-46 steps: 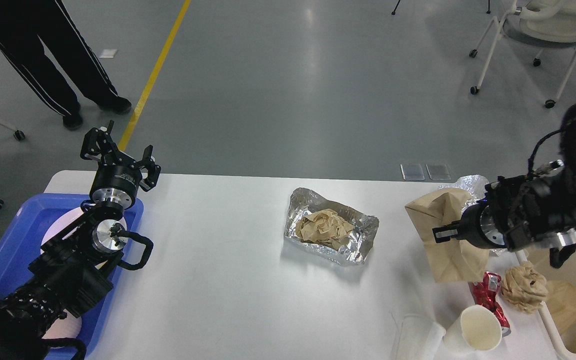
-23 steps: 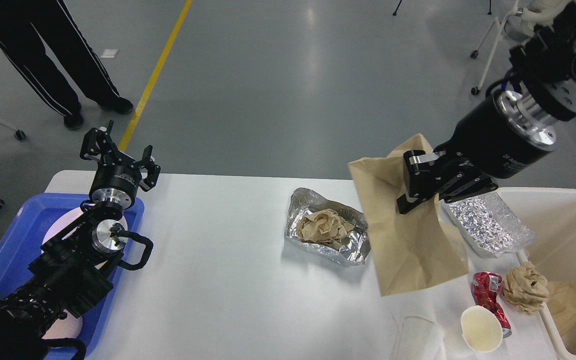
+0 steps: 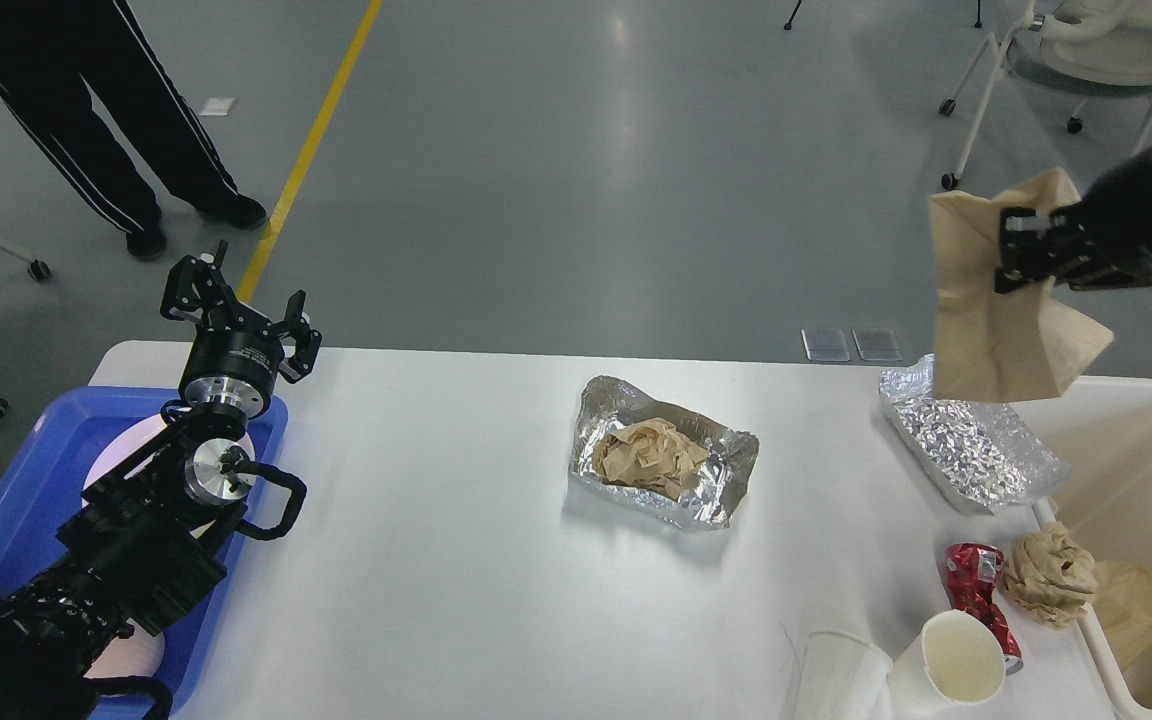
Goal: Tidy desktop
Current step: 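Lift the second paper bag and drop it into the white bin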
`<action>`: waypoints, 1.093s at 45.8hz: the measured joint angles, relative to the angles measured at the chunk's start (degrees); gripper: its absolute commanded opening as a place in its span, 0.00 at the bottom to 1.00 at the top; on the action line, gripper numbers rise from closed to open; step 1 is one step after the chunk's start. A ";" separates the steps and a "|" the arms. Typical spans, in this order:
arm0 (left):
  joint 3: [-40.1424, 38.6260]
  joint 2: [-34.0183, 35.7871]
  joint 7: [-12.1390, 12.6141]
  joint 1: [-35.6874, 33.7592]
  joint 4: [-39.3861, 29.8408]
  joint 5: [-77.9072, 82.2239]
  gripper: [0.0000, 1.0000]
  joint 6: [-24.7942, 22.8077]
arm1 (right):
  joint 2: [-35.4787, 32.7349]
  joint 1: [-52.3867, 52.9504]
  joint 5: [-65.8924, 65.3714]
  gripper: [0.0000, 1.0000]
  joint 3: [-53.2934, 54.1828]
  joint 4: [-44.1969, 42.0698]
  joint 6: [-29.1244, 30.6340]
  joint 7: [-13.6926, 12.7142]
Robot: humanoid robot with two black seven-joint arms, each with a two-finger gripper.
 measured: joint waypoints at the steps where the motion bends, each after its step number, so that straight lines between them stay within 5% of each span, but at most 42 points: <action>1: 0.00 0.01 0.00 0.00 0.00 0.00 0.97 0.00 | -0.76 -2.27 0.85 0.00 -0.48 -1.56 -1.78 0.00; 7: 0.00 -0.01 0.00 0.00 -0.01 0.01 0.97 0.00 | -4.54 -17.83 8.44 0.00 -2.78 -13.02 -11.80 -1.24; 18: 0.00 -0.01 0.00 0.00 0.00 0.00 0.97 0.00 | -8.30 -38.71 17.89 0.00 -3.26 -30.78 -21.27 -6.64; 31: 0.00 0.00 0.00 0.00 0.01 0.00 0.97 0.00 | -9.14 -65.25 29.43 0.00 5.62 -55.92 -24.97 -13.80; 33: 0.00 0.00 0.00 0.00 0.01 0.00 0.97 0.00 | -9.16 -68.34 29.48 0.30 7.80 -59.30 -24.88 -14.33; 34: 0.00 0.00 0.00 0.00 0.01 0.00 0.97 0.00 | -9.16 -69.53 29.44 0.71 8.76 -60.66 -24.83 -14.56; 35: 0.00 0.00 0.00 0.00 0.01 0.00 0.97 0.00 | -9.16 -70.73 29.30 1.00 9.82 -62.03 -24.79 -14.80; 50: 0.00 -0.01 0.00 0.00 0.01 0.00 0.97 0.00 | -8.70 -73.20 27.51 1.00 12.79 -64.78 -24.51 -15.44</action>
